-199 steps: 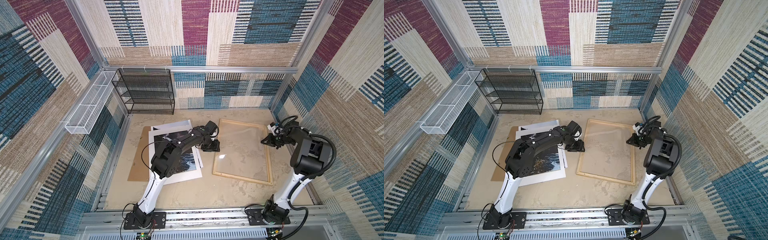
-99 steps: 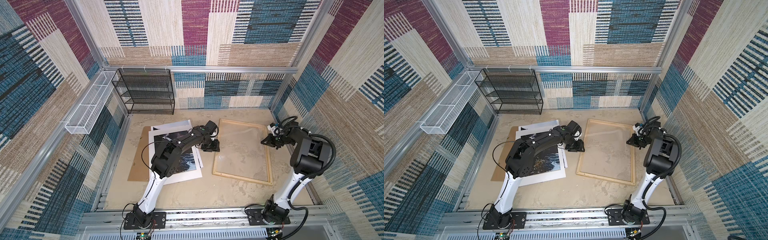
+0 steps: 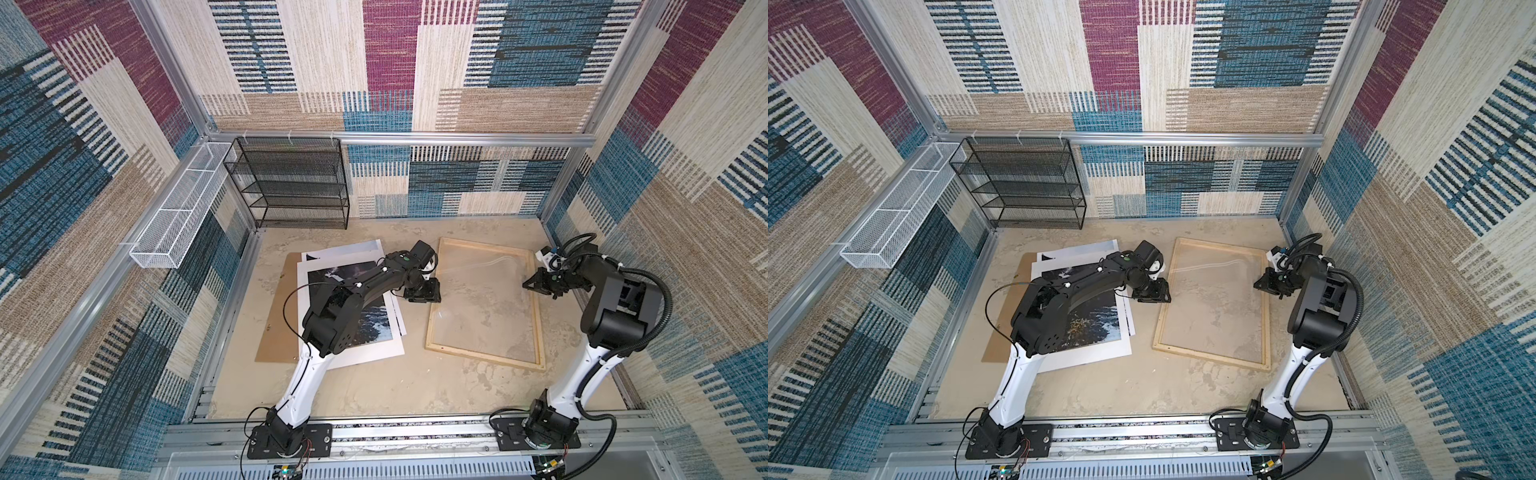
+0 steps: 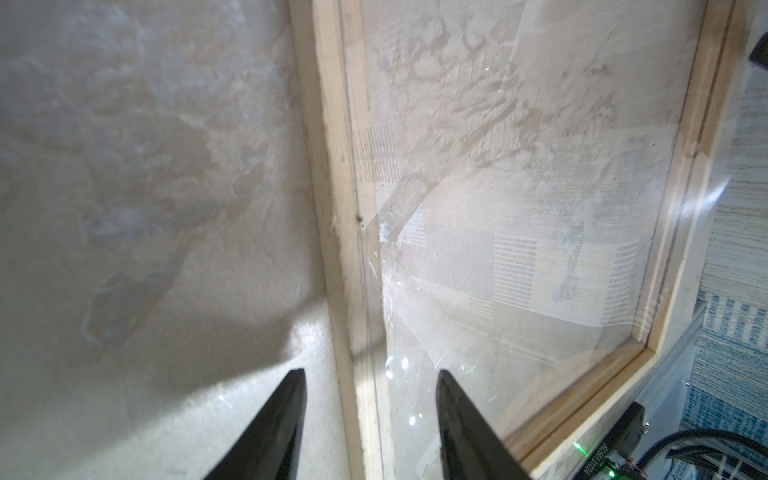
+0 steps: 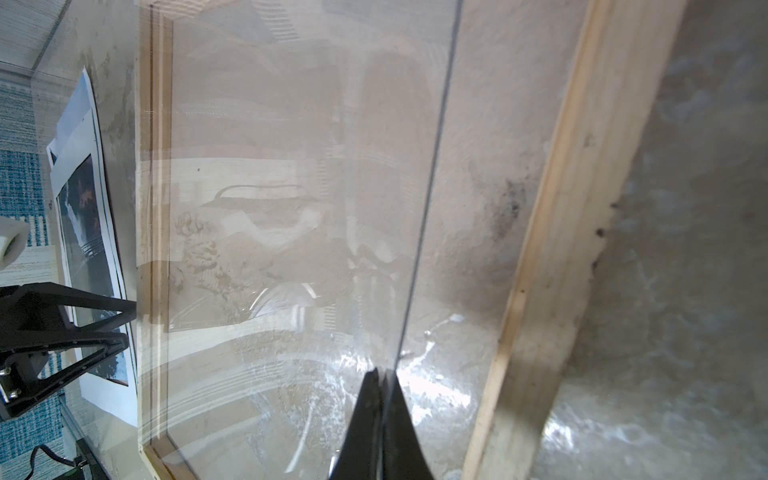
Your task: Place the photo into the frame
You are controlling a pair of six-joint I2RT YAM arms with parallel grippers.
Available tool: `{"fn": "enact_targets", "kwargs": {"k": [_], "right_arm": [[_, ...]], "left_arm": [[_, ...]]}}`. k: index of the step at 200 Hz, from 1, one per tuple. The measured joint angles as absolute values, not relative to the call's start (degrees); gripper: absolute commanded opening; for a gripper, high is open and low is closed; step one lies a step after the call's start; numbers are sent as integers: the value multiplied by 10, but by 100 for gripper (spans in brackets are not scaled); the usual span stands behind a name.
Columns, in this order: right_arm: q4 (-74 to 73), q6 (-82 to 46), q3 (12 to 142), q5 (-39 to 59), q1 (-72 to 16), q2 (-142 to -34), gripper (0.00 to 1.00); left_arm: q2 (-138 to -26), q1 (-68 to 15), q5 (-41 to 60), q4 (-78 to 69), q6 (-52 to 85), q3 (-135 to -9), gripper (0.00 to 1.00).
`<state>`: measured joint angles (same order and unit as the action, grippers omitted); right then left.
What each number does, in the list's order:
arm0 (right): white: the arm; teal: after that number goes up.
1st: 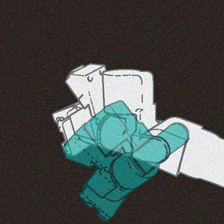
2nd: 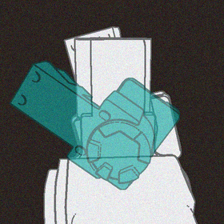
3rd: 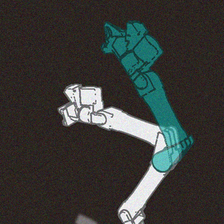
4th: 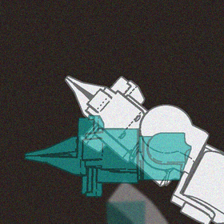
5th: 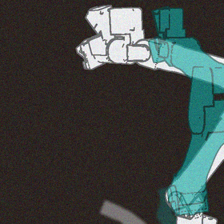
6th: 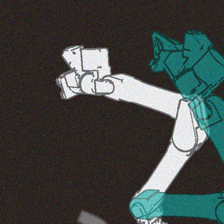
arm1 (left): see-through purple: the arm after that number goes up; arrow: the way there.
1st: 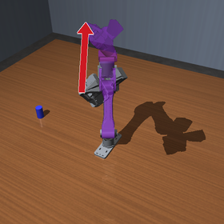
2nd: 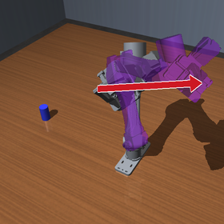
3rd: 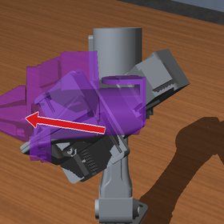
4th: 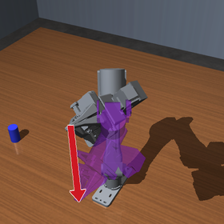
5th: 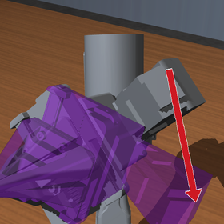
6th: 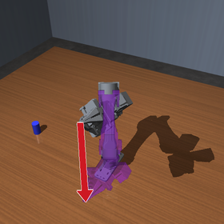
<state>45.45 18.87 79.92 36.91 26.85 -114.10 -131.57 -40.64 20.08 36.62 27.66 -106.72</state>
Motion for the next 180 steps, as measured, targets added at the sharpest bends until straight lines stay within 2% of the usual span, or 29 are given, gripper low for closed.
{"fn": "enact_targets", "kwargs": {"k": [125,180], "right_arm": [[444,182,783,358,269,-1130,0],[443,182,776,344,270,-1119,0]], "left_arm": [[-1319,-406,201,362,277,-1061,51],[-1319,-406,201,362,279,-1060,54]]}}
